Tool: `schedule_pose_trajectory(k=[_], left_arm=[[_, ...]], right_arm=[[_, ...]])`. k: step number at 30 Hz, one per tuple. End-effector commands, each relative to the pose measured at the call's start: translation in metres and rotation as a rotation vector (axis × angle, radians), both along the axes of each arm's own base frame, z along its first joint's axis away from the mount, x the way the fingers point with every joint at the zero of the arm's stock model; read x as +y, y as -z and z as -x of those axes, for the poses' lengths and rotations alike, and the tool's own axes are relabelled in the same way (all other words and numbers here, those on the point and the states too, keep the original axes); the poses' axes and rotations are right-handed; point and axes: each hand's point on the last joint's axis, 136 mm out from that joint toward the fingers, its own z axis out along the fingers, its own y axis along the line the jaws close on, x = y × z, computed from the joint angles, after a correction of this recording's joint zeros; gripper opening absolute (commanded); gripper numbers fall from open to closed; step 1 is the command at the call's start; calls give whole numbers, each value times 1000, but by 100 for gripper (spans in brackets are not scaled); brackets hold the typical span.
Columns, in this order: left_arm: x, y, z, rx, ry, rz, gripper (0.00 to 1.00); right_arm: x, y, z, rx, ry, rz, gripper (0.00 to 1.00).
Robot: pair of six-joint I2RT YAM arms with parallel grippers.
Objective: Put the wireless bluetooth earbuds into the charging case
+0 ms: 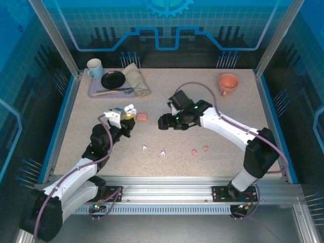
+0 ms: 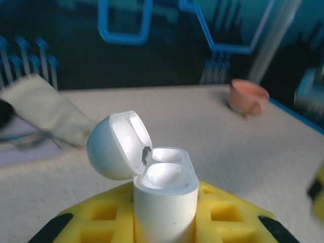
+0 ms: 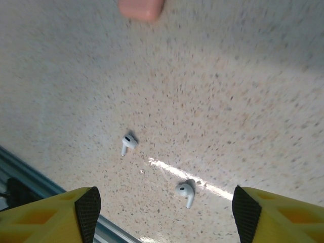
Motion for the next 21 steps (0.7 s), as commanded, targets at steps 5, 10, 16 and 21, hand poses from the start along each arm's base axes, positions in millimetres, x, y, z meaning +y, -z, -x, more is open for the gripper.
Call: schedule_pose_trajectory(k=[5, 10, 16, 21], left_arm=[[30, -65, 9, -246, -158, 70, 0], [29, -87, 11, -303, -150, 86, 0], [23, -105, 10, -342, -116, 90, 0], [18, -114, 11, -367, -94, 63, 0]], right_arm=[[27, 32, 8, 65, 190, 140, 73], [48, 44, 6, 67, 218, 184, 73], [63, 61, 12, 77, 221, 267, 72], [63, 75, 15, 85, 228, 292, 70]])
